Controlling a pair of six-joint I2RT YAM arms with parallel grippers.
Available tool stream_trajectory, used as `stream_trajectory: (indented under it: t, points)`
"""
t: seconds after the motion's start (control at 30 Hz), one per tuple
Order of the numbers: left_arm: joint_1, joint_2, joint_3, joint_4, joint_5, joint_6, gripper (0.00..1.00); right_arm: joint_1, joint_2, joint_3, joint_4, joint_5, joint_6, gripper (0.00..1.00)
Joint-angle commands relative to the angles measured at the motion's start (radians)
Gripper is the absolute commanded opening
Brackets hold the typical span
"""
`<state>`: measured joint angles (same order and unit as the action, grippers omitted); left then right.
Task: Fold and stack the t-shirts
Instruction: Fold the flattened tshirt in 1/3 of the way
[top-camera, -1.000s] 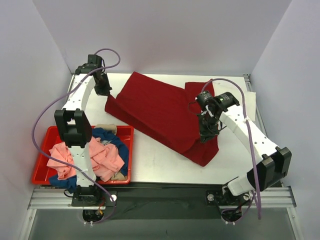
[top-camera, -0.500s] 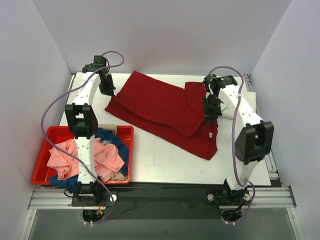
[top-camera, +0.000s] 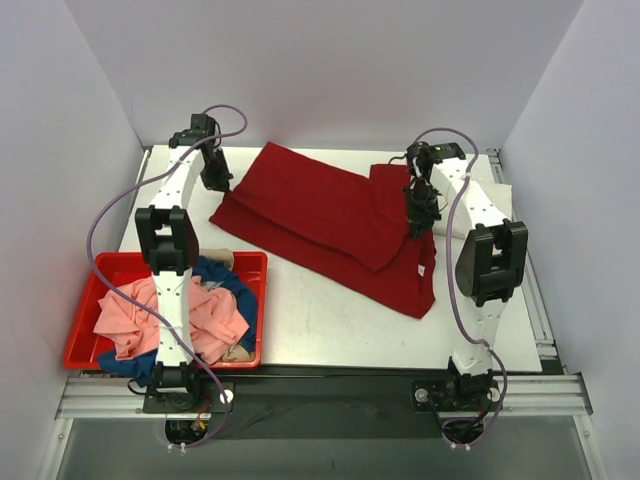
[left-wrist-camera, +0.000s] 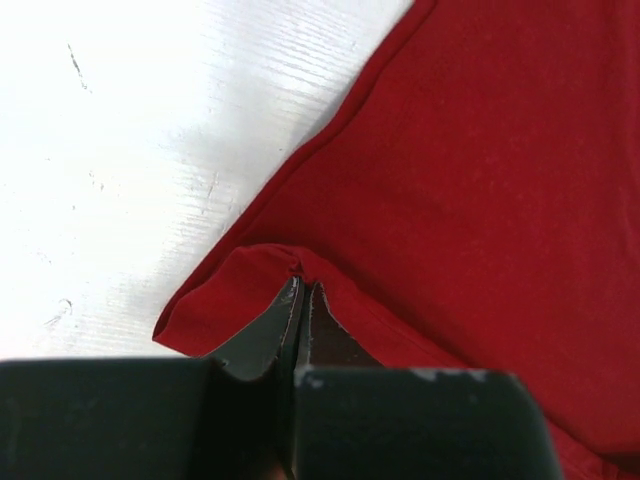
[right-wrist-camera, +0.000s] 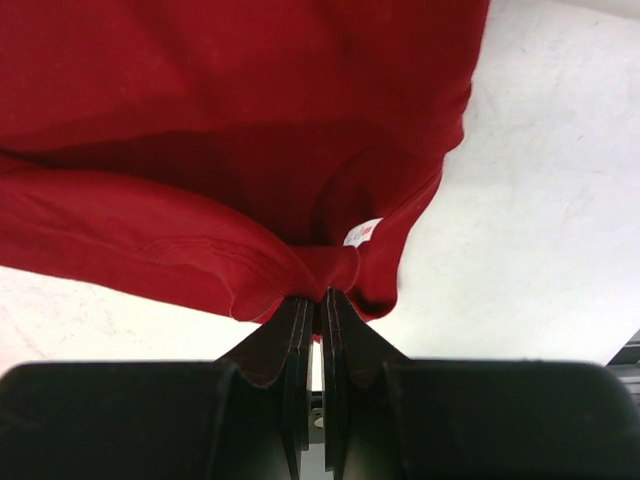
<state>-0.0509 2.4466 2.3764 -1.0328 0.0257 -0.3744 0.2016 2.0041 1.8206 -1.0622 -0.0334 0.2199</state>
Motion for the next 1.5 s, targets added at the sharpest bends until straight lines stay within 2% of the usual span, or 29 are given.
stream_trajectory:
  t: [0.0,0.03,0.1,0.17,0.2,0.23,0.27,0.3,0.4,0.43,0.5,0.53,0.57,0.67,0.77,1.07,1.47]
  points:
    - [0.011,0.006,0.047,0.053,-0.047,-0.037,0.05,-0.021,0.021,0.061,-0.044,0.03,-0.028,0.0]
    - [0.011,0.006,0.041,0.066,-0.052,-0.04,0.26,-0.024,0.031,0.072,-0.042,0.03,-0.027,0.0]
    - [0.01,0.003,0.037,0.08,-0.076,-0.053,0.56,-0.039,0.064,0.109,-0.044,0.03,-0.024,0.0]
    - [0.01,-0.006,0.027,0.103,-0.099,-0.069,0.82,-0.05,0.093,0.141,-0.044,0.01,-0.008,0.17]
    - [0.01,-0.02,0.017,0.112,-0.104,-0.083,0.86,-0.063,0.1,0.172,-0.044,-0.002,-0.001,0.28]
    - [0.008,-0.029,-0.008,0.134,-0.107,-0.089,0.88,-0.068,0.107,0.181,-0.044,-0.026,0.006,0.47]
    - [0.005,-0.053,-0.028,0.142,-0.107,-0.096,0.91,-0.074,0.101,0.187,-0.045,-0.04,0.019,0.53]
    - [-0.004,-0.067,-0.049,0.151,-0.107,-0.106,0.91,-0.077,0.094,0.187,-0.044,-0.049,0.025,0.62]
    - [-0.027,-0.135,-0.178,0.224,-0.084,-0.115,0.95,-0.076,0.033,0.111,-0.032,-0.08,0.054,0.69]
    - [-0.042,-0.15,-0.221,0.243,-0.046,-0.126,0.95,-0.076,-0.02,0.017,-0.001,-0.092,0.062,0.69]
    - [-0.059,-0.196,-0.36,0.327,0.003,-0.165,0.96,-0.074,-0.088,-0.1,0.043,-0.132,0.096,0.7]
    - [-0.076,-0.208,-0.405,0.362,0.04,-0.179,0.96,-0.074,-0.153,-0.235,0.092,-0.146,0.105,0.69]
    - [-0.082,-0.222,-0.478,0.391,0.052,-0.207,0.96,-0.073,-0.184,-0.294,0.116,-0.175,0.119,0.69]
    - [-0.092,-0.209,-0.531,0.448,0.106,-0.259,0.97,-0.071,-0.277,-0.505,0.195,-0.204,0.148,0.66]
    - [-0.075,-0.187,-0.575,0.479,0.132,-0.288,0.97,-0.07,-0.311,-0.613,0.251,-0.229,0.159,0.63]
    - [-0.003,-0.207,-0.7,0.522,0.108,-0.281,0.97,-0.042,-0.254,-0.722,0.34,-0.272,0.188,0.63]
    - [0.032,-0.117,-0.56,0.422,0.04,-0.167,0.97,0.107,-0.197,-0.808,0.367,-0.276,0.236,0.63]
